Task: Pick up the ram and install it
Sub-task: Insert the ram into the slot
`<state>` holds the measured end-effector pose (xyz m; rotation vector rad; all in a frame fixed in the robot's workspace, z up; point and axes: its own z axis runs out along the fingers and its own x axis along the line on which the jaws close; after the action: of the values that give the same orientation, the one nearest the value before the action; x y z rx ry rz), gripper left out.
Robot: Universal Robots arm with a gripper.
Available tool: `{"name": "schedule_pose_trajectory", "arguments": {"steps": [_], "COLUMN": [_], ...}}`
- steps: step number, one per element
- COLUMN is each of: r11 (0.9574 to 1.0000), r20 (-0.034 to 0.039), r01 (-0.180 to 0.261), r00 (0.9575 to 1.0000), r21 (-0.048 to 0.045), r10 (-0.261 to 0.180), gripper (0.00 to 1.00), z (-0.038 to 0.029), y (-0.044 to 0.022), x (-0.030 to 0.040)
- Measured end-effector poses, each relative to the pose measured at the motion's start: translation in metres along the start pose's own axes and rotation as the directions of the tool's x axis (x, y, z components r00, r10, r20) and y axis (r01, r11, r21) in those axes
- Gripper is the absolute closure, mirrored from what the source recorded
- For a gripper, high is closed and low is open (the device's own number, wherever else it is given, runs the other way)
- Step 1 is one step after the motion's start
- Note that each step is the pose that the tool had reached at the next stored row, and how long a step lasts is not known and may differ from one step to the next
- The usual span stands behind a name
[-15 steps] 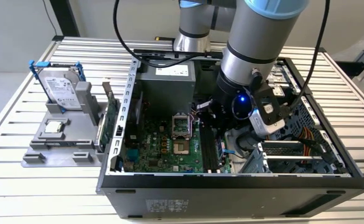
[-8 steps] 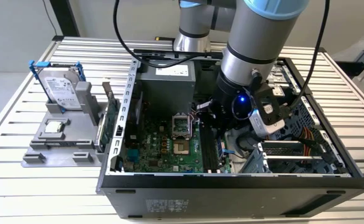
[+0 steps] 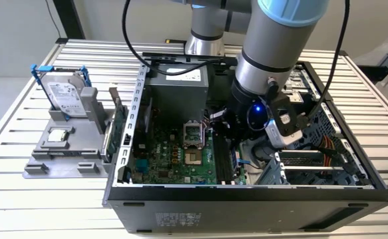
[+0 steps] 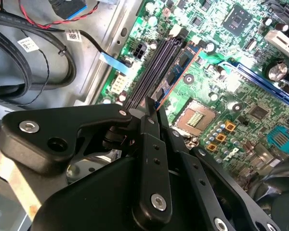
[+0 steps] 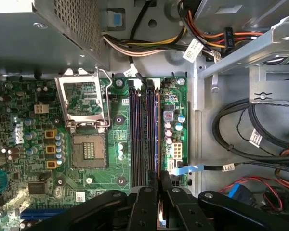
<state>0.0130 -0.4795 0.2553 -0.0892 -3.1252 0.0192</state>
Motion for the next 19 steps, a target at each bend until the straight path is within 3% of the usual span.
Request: {"name": "schedule_pose_trajectory", "arguments": {"steps": [19], "r11": [1.0], "r20": [0.0], "r01": [0.0], "r00": [1.0], "r21": [0.0002], "r10": [0.0], "gripper": [1.0], "z": [0.005], "y": [0.0001], "x": [-0.0016]}}
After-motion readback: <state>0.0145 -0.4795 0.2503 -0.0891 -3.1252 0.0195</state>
